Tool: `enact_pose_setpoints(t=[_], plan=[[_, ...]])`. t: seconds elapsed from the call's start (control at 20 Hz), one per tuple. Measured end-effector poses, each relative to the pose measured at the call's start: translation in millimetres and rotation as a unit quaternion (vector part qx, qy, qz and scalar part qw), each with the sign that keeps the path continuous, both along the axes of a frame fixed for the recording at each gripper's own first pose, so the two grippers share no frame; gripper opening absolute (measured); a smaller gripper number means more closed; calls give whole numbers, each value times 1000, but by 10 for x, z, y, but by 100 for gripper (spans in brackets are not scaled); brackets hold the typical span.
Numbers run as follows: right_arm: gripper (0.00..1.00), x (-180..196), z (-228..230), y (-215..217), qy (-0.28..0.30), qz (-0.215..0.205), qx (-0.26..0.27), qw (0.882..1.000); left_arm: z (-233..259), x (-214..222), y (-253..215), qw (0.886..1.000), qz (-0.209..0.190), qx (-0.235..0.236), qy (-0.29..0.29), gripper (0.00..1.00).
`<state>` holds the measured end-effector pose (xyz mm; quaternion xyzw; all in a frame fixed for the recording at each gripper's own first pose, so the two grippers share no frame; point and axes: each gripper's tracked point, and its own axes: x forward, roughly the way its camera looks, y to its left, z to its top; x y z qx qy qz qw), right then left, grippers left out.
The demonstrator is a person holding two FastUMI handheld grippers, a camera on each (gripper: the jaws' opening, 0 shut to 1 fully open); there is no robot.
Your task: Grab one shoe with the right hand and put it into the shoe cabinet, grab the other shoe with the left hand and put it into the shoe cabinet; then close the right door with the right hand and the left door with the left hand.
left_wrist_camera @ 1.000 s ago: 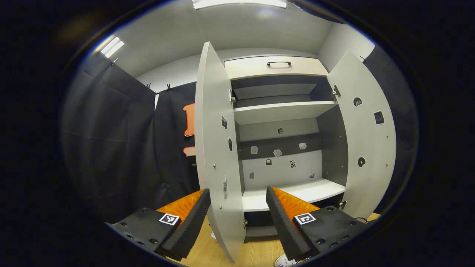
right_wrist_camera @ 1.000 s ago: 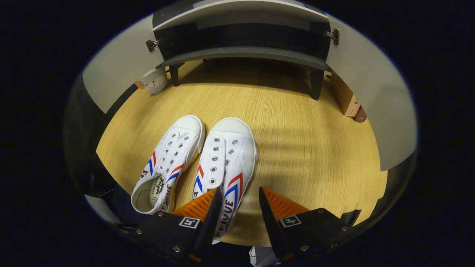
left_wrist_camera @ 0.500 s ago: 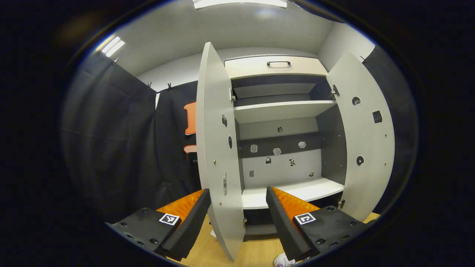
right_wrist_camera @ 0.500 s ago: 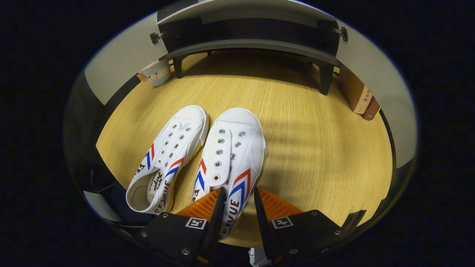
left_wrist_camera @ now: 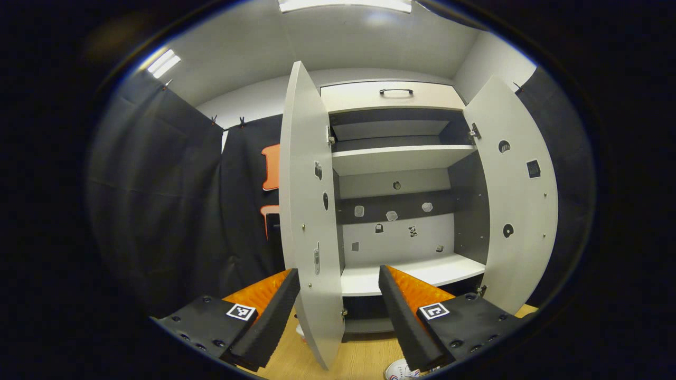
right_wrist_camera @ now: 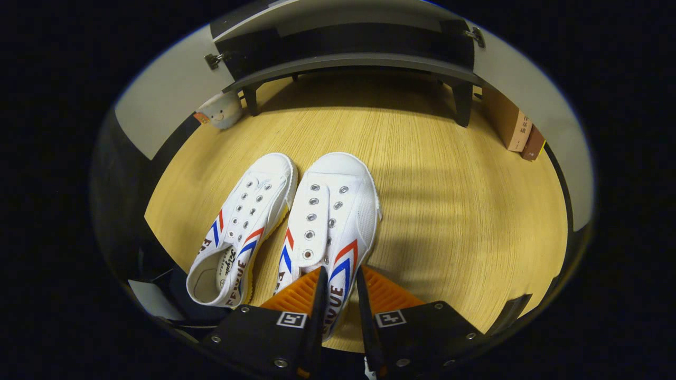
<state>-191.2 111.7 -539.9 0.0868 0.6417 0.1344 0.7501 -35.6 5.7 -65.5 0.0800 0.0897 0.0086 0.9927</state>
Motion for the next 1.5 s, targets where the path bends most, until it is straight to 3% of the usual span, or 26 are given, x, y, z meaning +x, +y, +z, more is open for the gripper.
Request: enact_pose_setpoints(t=[0.3,0.6,0.7,0.95,1.3,1.5], plan=[[1,95,50,-70,4,-37,-11,999,3,-49,-56,1000,-7,-10,-2,96],[1,327,317,-151,-18,-42,-25,999,35,-65,-65,1000,-15,-11,-9,96],[1,588,626,-105,-44,-62,-4,997,21,-71,-73,1000,-17,-11,-10,96],[1,1113,1080,-65,-106,-63,-11,992,-68,-77,-62,1000,-18,-20,-4,96],[1,1524,1671,-99,-132,-64,-10,989,-208,-117,-15,1000,-21,-8,8,97],[1,2046,2166,-223,-164,-70,-11,984,-338,-156,-69,999,-38,-3,21,97]])
